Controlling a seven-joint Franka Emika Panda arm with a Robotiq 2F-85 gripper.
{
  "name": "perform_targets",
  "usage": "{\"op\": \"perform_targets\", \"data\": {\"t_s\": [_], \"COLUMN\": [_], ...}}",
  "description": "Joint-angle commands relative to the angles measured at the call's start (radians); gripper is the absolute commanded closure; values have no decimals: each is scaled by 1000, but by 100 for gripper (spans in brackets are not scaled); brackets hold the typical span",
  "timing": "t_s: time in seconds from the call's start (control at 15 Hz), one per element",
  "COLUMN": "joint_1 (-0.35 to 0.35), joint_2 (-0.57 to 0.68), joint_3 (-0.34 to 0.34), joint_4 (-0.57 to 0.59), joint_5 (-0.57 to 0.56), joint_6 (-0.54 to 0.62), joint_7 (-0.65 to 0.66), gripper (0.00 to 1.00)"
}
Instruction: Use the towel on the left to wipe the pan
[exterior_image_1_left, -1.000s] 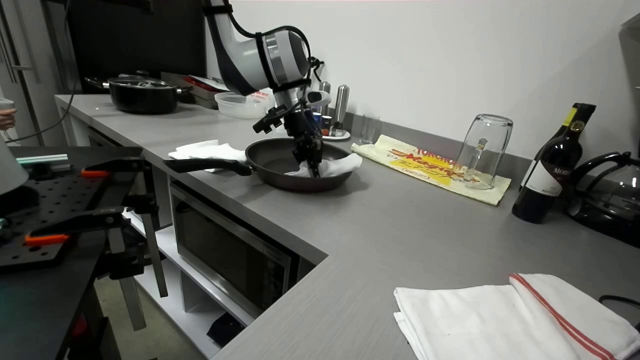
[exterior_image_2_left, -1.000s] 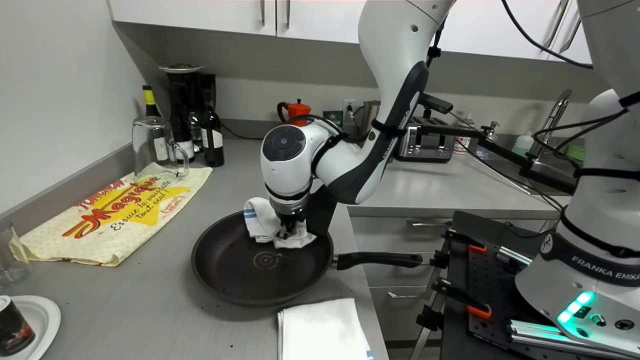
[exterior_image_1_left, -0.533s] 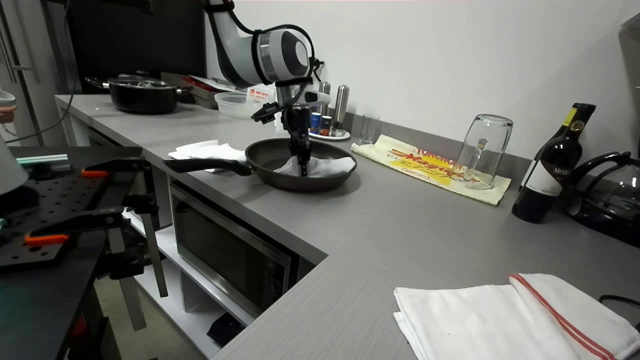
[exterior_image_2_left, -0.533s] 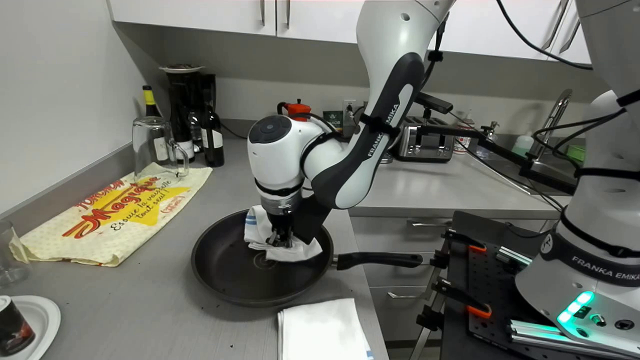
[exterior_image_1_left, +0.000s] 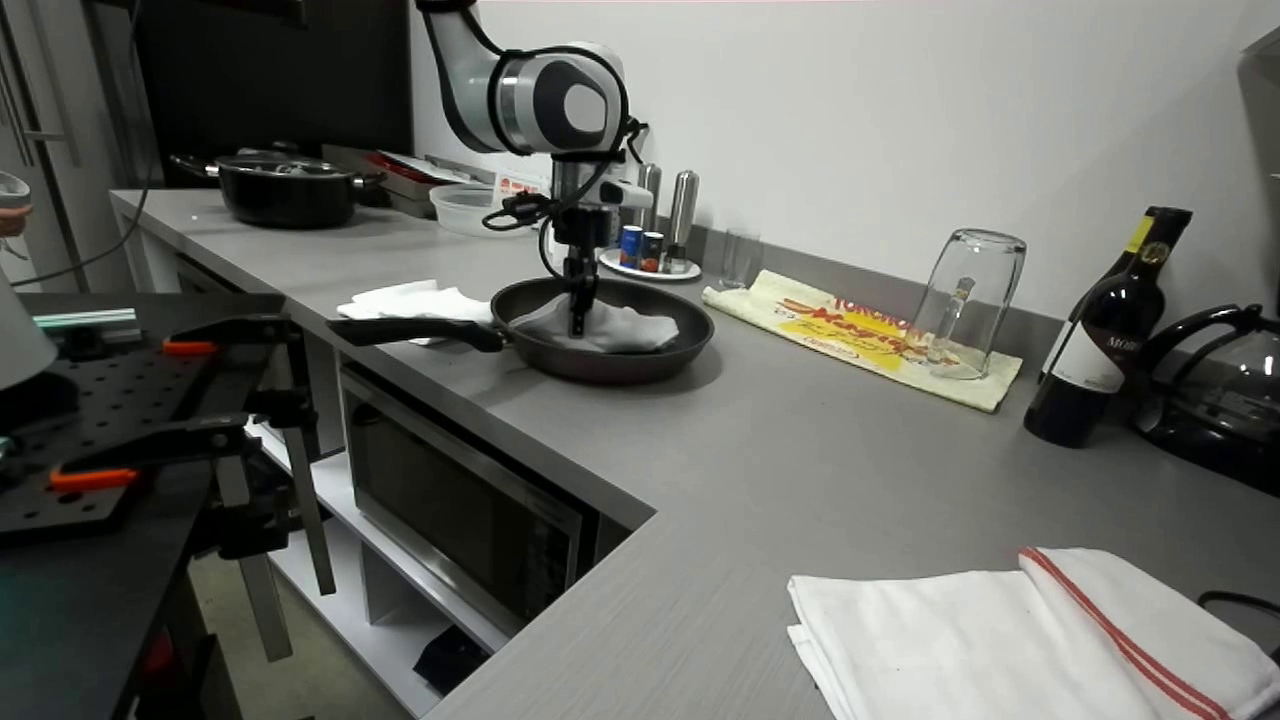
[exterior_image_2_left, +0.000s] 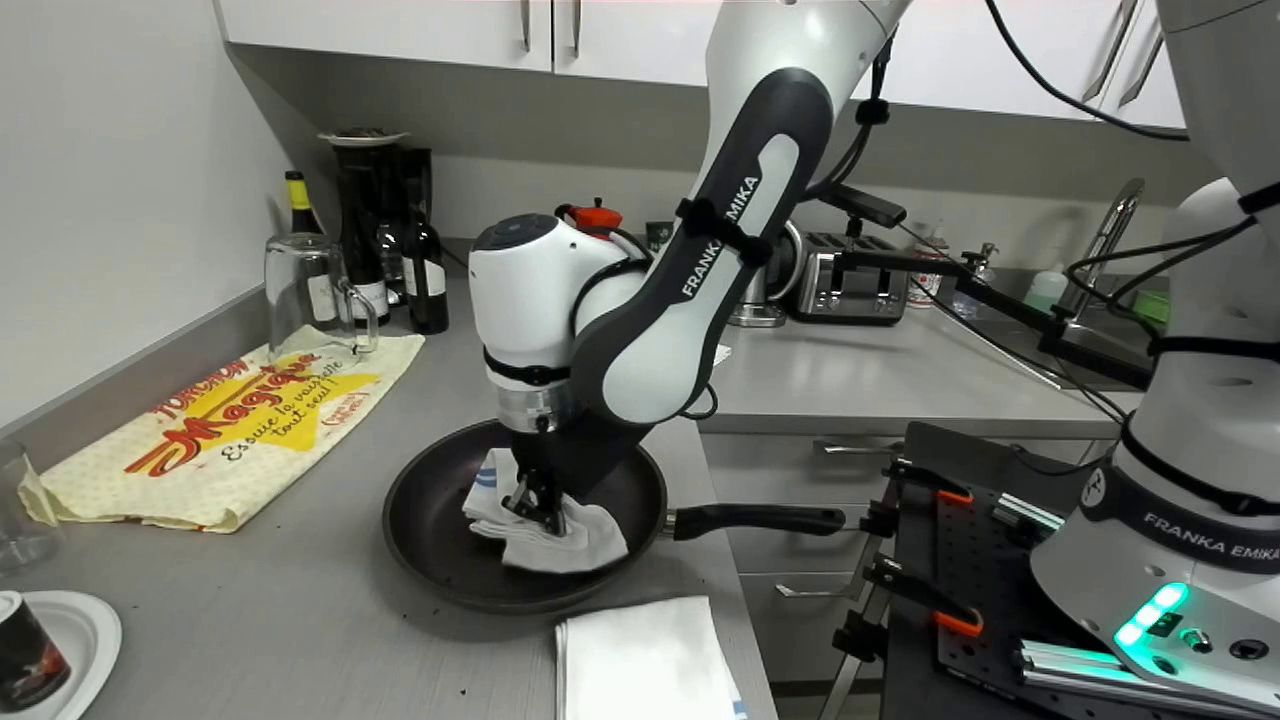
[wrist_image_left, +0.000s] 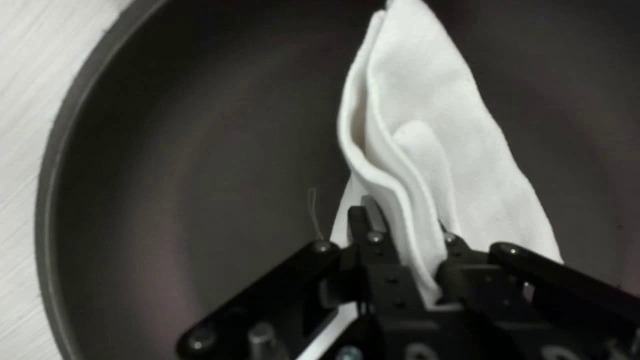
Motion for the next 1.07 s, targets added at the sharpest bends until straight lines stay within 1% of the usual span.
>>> {"op": "perform_targets", "data": {"t_s": [0.0, 0.13, 0.27, 0.47, 0.6, 1.0], "joint_1": [18, 15, -1, 18, 28, 42], "joint_2": [-2, -4, -8, -13, -16, -17], "joint_3": [13, 31, 67, 77, 79, 64], "joint_4": [5, 10, 22, 40, 49, 67], "joint_5": [151, 232, 327, 406, 433, 434], "joint_6": [-28, -45, -79, -111, -127, -161], "joint_7": [-94, -139, -196, -234, -248, -250], "gripper": [97, 97, 97, 97, 97, 97]}}
